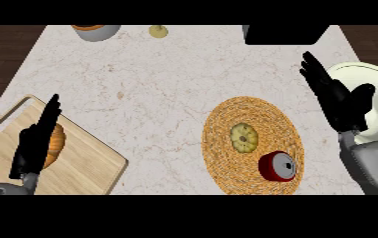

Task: Pick the can from the placemat and place it in the bowl

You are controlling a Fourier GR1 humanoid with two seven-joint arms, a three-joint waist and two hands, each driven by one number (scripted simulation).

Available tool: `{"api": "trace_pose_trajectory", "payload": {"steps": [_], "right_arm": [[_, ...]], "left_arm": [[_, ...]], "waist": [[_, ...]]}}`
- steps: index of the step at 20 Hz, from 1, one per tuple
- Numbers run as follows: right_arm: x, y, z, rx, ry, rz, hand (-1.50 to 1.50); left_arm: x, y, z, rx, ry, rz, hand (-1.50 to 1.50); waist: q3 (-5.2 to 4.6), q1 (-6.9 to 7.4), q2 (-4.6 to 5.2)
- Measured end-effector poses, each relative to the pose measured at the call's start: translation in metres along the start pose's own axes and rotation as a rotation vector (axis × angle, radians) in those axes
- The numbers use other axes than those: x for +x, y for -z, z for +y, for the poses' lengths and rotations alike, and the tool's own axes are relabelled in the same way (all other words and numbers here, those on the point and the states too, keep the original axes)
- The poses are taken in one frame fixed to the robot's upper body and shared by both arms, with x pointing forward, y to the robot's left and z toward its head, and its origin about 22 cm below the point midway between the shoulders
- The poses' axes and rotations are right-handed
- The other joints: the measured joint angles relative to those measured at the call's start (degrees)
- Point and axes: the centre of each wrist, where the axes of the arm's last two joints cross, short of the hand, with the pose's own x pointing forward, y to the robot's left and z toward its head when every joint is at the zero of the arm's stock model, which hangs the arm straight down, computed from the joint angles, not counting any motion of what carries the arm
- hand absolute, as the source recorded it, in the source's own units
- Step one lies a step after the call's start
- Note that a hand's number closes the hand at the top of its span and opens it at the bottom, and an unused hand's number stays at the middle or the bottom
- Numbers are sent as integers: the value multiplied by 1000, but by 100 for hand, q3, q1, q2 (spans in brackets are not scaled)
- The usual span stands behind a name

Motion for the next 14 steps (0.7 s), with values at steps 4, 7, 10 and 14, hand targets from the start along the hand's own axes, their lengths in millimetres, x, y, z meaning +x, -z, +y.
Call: {"api": "trace_pose_trajectory", "payload": {"steps": [4, 7, 10, 14], "right_arm": [[-6, -23, 32, -10, -15, 31, 150], [-20, -42, 48, -27, -152, 78, 150], [-29, -52, 46, -259, -202, 41, -150], [-29, -77, 89, -466, -106, -110, -150]], "left_arm": [[25, 3, -18, -35, -76, -73, 0], [44, 4, -38, -75, -153, -140, 0], [49, 0, -50, -97, -217, -139, 0], [63, -1, -64, -123, -272, -159, 0]], "waist": [[-31, -68, 41], [-93, -177, 25], [-83, -424, -26], [-54, -463, -15]]}}
